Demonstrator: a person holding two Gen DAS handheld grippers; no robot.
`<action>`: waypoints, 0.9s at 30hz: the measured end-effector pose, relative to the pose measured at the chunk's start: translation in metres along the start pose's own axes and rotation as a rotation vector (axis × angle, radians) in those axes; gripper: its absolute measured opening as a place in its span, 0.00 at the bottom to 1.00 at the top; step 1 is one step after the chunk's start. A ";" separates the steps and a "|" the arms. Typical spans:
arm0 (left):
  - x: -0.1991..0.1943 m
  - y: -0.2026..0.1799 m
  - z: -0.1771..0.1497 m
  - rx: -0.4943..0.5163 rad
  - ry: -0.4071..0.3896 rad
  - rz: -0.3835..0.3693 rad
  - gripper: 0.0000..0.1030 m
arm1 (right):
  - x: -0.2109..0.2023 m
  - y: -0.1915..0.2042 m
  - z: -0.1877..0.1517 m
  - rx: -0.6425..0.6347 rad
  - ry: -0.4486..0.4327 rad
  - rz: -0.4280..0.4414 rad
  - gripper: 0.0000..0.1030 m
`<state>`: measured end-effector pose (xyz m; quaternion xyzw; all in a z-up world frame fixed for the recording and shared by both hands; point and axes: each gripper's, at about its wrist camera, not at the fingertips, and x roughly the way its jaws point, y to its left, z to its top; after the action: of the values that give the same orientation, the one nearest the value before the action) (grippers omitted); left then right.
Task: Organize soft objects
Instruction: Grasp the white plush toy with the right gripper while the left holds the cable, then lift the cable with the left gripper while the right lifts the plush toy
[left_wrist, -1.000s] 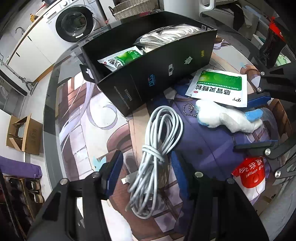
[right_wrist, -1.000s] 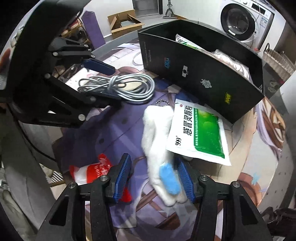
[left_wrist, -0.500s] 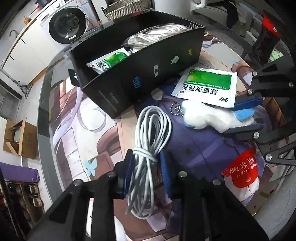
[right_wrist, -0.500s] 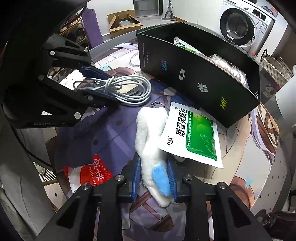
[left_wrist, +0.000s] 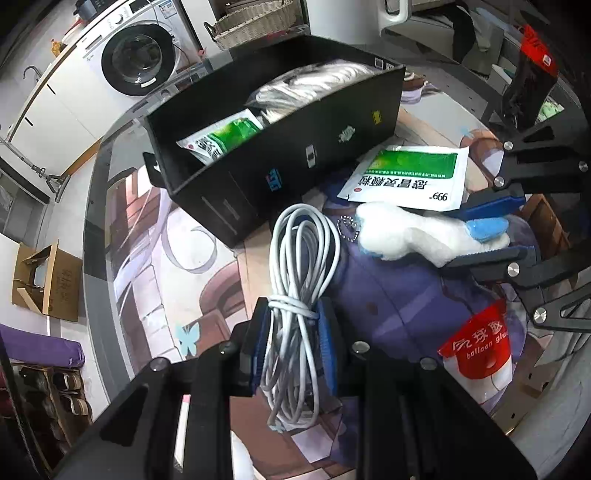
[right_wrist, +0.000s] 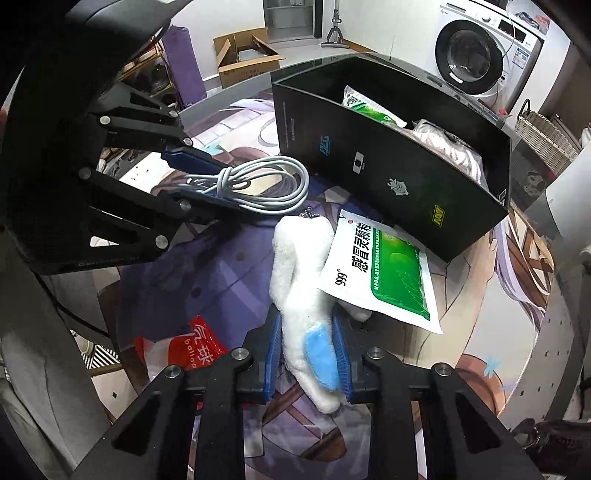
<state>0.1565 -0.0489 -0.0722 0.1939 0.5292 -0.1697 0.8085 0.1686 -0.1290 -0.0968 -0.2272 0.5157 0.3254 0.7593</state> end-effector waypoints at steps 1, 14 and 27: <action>-0.003 0.001 0.001 -0.006 -0.017 0.005 0.23 | -0.003 -0.001 -0.001 0.003 -0.007 0.001 0.25; -0.053 0.007 0.005 -0.059 -0.228 -0.011 0.22 | -0.045 -0.013 0.010 0.071 -0.190 0.046 0.25; -0.106 0.028 0.000 -0.140 -0.534 0.007 0.22 | -0.105 -0.024 0.015 0.147 -0.513 0.008 0.25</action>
<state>0.1293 -0.0172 0.0295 0.0878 0.3072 -0.1753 0.9312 0.1687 -0.1631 0.0064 -0.0793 0.3294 0.3372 0.8783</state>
